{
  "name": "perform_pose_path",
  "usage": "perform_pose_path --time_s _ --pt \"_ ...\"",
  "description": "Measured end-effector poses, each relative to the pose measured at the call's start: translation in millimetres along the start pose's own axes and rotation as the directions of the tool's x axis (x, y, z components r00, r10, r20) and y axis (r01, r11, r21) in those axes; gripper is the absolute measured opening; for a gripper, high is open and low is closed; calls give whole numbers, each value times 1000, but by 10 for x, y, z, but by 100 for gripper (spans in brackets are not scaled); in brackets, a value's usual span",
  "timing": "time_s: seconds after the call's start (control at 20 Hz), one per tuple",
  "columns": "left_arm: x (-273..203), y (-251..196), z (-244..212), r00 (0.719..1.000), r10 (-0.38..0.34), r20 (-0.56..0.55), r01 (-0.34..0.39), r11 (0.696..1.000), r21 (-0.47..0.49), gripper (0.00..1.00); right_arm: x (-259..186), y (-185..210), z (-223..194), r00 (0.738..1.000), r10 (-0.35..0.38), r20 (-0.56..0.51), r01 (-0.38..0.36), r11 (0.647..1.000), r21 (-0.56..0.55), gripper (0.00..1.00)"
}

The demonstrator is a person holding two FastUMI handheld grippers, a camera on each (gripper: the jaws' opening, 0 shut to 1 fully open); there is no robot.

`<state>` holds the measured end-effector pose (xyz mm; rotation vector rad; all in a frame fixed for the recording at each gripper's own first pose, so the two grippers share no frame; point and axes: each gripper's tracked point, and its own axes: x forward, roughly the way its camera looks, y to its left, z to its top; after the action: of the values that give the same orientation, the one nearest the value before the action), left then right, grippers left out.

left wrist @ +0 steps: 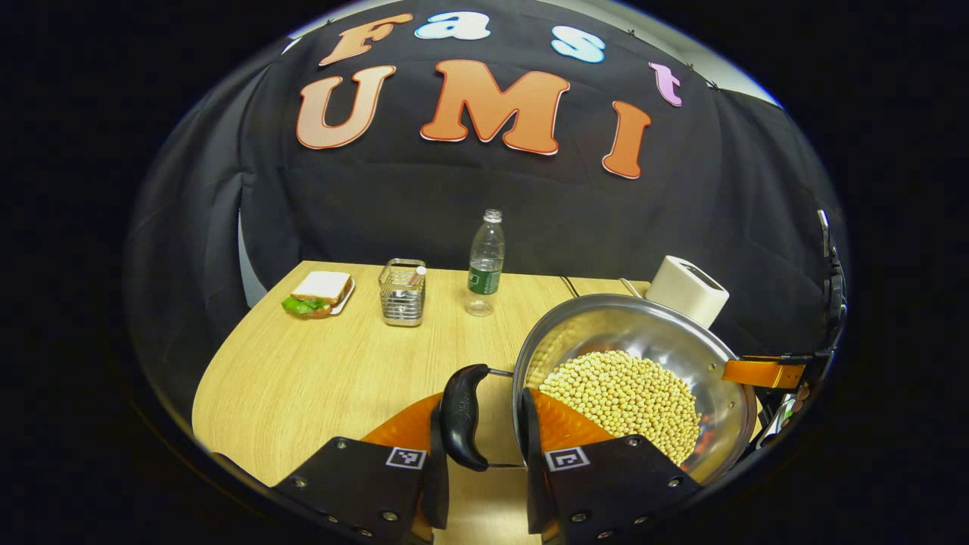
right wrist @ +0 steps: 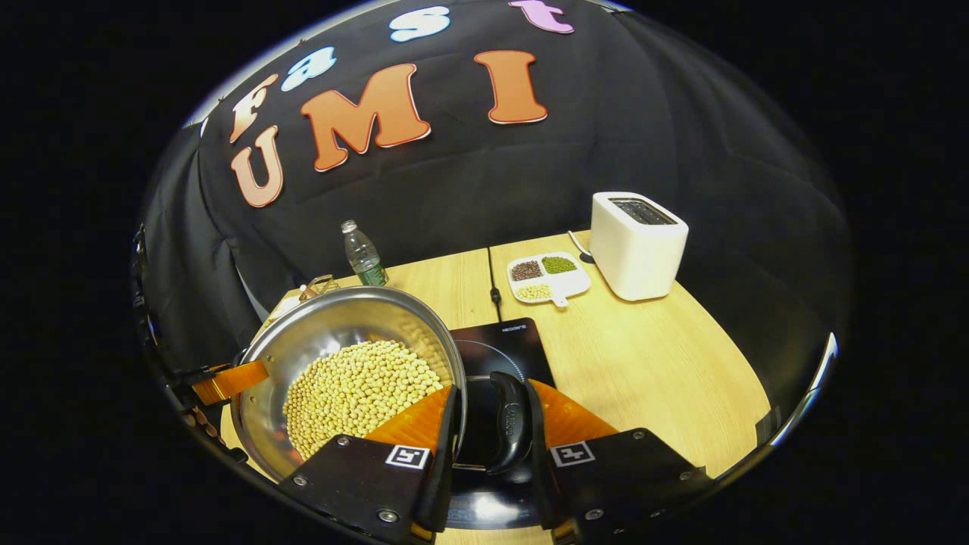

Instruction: First push the handle of the pot to place it horizontally, then grasp the pot with both hands and set it on the induction cooktop.

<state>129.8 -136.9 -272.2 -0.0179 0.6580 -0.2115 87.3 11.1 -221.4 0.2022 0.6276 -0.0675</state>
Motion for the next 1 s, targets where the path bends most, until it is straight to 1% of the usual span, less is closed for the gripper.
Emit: perform_pose_path --time_s 0.25,0.55,1.0 --pt "147 -309 -56 1000 -20 -24 20 1000 19 42 6 -308 -28 1000 -22 -11 22 999 29 44" --pt "387 -612 -218 997 -55 -63 57 998 18 41 36 -662 -48 998 -62 -28 62 997 34 44" --pt "653 -970 -445 990 -84 -115 86 996 19 43 198 -1016 -184 993 -94 -77 99 994 55 44"
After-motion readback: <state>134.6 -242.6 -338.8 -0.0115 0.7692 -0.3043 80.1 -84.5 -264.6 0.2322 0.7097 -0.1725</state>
